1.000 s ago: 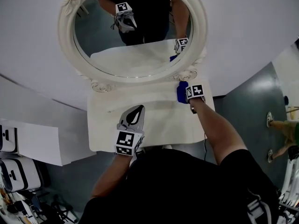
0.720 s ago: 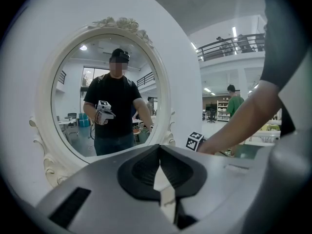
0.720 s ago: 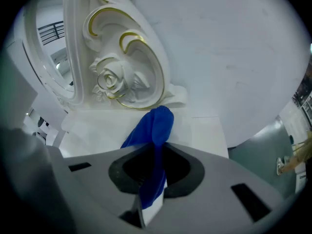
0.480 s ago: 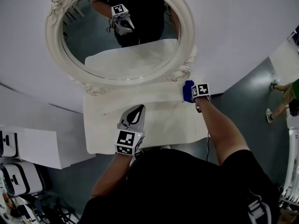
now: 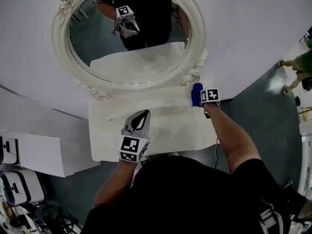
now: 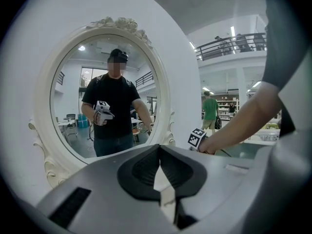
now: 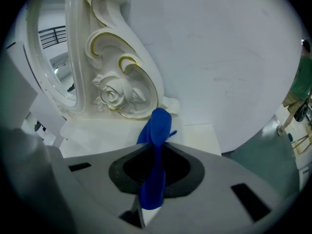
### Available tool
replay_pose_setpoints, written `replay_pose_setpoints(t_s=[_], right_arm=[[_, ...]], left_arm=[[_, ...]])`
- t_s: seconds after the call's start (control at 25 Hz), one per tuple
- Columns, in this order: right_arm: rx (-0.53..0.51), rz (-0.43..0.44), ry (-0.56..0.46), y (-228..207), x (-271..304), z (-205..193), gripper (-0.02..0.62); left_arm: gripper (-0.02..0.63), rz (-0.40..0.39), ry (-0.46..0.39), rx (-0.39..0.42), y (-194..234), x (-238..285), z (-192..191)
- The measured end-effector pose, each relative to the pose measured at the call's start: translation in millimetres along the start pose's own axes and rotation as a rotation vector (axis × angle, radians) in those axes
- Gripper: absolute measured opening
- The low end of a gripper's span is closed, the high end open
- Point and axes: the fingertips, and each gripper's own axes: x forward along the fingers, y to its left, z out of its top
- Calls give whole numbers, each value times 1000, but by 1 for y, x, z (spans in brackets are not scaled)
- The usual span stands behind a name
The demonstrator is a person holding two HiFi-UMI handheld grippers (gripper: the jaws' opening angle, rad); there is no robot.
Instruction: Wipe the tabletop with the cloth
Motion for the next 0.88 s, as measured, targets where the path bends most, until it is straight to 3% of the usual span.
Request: replay_pose_setpoints(t_s=[0.52, 0.88], right_arm=[[-153, 79, -239, 100, -90, 29, 38], [-305, 136, -431, 194, -165, 48, 38]], left_arm=[[11, -21, -26, 26, 20, -37, 7], [11, -24, -33, 31, 40, -69, 7]])
